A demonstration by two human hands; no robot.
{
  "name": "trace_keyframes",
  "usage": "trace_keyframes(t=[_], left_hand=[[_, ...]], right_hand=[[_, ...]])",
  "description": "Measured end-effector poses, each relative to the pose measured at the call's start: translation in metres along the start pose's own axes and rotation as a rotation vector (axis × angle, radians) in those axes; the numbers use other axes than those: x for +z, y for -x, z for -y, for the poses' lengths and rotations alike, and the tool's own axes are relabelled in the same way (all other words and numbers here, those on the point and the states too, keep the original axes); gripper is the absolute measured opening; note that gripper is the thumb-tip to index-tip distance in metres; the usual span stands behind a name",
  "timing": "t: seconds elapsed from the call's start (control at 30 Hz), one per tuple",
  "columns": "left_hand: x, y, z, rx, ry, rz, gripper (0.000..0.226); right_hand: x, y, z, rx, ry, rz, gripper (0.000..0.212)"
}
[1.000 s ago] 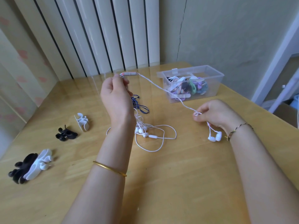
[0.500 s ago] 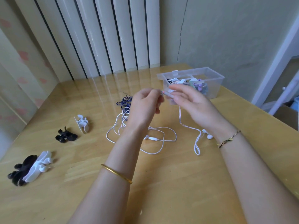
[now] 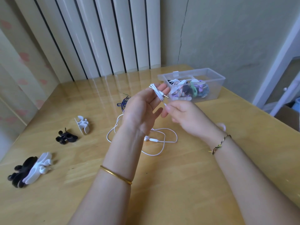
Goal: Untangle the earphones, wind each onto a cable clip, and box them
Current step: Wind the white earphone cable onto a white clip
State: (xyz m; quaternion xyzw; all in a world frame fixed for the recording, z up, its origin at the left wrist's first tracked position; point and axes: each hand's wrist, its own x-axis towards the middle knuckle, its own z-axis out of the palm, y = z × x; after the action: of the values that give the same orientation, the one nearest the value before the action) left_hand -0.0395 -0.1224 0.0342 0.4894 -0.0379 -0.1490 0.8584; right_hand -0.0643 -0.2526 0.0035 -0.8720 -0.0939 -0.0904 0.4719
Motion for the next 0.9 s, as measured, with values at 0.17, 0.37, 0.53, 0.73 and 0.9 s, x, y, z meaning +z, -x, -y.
trace_keyframes(t=[0.17,0.37,0.53,0.73,0.9], left_hand=[[-0.001,-0.001,0.008,0.290,-0.573,-0.080,0.028],[-0.005,-0.001,0.015,0.323,-1.158,0.163,0.024],[0.002,0.003,0.008,0.258,-0.894,0.124,0.030],[0.003,0.005,-0.006,0.045,-0.056,0.043,0.025],[-0.006,0.000,0.008,0.340,-0.359,-0.122,0.022]], right_hand=[[-0.011,0.005,0.010,-0.019,0.096,-0.071,0.026],[-0.020,0.001,0.001,-0.042,0.209,-0.365,0.014],[-0.022,-0.001,-0.007,-0.080,0.190,-0.463,0.016],[-0.018,0.002,-0.001,0.006,0.056,-0.091,0.019],[-0.015,0.012,0.005,0.101,-0.063,0.268,0.017]])
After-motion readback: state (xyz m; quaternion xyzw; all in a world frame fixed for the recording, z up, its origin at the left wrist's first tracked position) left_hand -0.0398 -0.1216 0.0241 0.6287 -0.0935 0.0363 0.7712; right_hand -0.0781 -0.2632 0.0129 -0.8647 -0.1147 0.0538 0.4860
